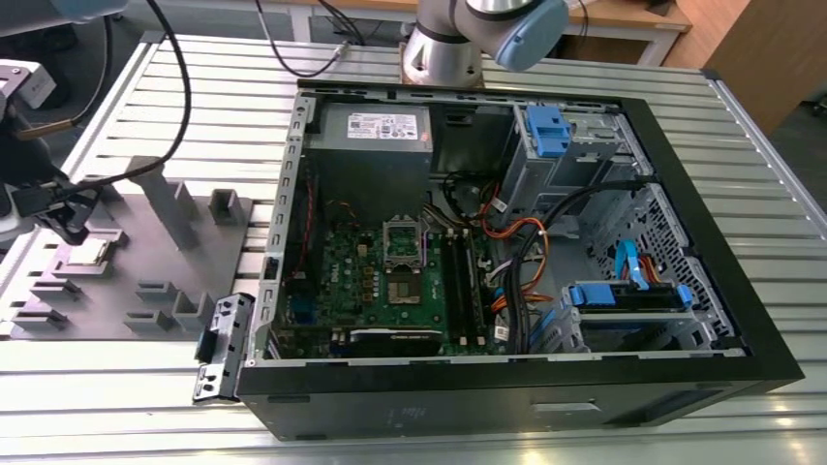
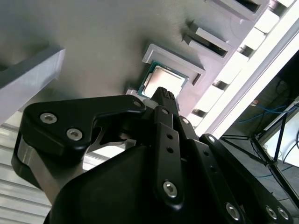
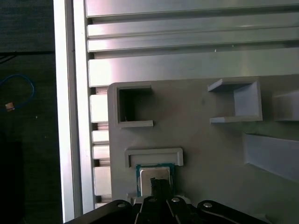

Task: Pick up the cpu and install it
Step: 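Reach for the cpu, then pick up the cpu and move it towards the insertion slot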

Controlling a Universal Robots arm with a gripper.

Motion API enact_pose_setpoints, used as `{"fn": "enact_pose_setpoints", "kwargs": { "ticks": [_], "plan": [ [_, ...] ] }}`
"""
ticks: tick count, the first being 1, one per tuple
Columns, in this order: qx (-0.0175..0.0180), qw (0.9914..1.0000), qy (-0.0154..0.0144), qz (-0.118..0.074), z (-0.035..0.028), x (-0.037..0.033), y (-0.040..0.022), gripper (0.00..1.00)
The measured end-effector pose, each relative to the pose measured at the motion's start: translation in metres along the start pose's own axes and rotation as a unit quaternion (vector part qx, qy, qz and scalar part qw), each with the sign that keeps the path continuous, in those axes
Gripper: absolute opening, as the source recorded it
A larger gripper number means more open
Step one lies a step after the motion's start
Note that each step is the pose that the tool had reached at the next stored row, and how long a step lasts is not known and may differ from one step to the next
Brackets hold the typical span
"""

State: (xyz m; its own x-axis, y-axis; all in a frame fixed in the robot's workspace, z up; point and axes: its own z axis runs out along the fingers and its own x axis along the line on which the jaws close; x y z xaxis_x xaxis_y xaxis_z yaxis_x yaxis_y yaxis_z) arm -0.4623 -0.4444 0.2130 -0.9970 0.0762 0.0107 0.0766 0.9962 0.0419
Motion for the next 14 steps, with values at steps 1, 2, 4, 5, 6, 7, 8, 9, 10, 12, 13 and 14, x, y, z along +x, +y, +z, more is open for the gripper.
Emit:
{"fn": "enact_pose_setpoints", "kwargs": {
  "ticks": [1,2,4,5,6,7,8,9,10,12,13,14],
  "plan": [
    [0.0,1.0,0.0,0.0,0.0005,0.0002,-0.0001,0.11],
    [0.0,1.0,0.0,0.0,0.0012,0.0004,-0.0001,0.11],
    [-0.0001,1.0,-0.0001,0.0,0.0037,0.0007,-0.0004,0.11],
    [0.0,1.0,0.0,0.0,0.0051,0.0007,-0.0006,0.11],
    [0.0,1.0,0.0001,0.0,0.0064,0.0007,-0.0007,0.11],
    [0.0,1.0,0.0,-0.001,0.0075,0.0007,-0.0009,0.11],
    [0.0,1.0,0.0001,-0.002,0.008,0.0006,-0.0009,0.11],
    [0.0001,1.0,0.0003,-0.003,0.008,0.0007,-0.001,0.11],
    [0.0001,0.99999,0.0003,-0.004,0.0081,0.0007,-0.0009,0.11],
    [0.0,0.99999,0.0002,-0.005,0.0083,0.0006,-0.0009,0.11],
    [0.0,0.99999,0.0002,-0.005,0.0083,0.0006,-0.0009,0.11],
    [0.0,0.99999,0.0002,-0.005,0.0083,0.0006,-0.0009,0.11]
  ]
}}
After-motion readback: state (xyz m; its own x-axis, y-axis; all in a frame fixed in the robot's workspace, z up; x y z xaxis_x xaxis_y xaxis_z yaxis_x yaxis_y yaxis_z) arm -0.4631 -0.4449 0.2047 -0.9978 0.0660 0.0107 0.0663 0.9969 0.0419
